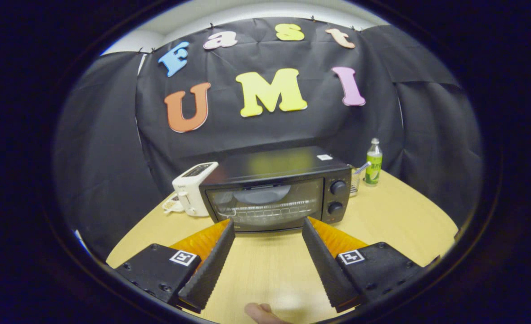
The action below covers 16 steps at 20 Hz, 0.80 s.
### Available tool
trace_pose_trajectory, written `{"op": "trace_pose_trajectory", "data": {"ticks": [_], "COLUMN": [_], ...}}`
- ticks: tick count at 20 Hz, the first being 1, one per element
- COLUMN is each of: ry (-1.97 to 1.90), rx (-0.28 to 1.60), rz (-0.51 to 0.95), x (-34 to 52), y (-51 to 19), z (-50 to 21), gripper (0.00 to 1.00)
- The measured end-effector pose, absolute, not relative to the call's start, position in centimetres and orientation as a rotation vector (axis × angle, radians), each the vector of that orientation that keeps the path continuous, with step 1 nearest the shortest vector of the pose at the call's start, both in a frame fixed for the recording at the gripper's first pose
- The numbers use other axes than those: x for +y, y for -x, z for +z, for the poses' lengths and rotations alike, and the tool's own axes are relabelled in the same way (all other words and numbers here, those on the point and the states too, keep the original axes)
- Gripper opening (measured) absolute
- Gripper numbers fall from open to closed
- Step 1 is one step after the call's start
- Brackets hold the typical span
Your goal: Open the toaster oven, put the food inside, and close the toaster oven door.
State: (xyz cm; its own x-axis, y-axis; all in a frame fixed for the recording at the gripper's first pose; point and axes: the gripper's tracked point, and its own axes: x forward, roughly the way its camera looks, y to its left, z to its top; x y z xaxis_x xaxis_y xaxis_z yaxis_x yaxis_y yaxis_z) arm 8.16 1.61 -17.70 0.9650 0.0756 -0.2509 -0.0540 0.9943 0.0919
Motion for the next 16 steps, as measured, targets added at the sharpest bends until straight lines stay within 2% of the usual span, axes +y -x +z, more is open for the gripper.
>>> {"op": "trace_pose_trajectory", "data": {"ticks": [5, 16], "ry": [-0.045, -0.015], "rx": [0.143, -0.032], "rz": [0.012, -0.020], "x": [-0.8, -3.7], "y": [-3.1, 5.8], "z": [-11.8, -4.3], "gripper": [0.99, 0.99]}}
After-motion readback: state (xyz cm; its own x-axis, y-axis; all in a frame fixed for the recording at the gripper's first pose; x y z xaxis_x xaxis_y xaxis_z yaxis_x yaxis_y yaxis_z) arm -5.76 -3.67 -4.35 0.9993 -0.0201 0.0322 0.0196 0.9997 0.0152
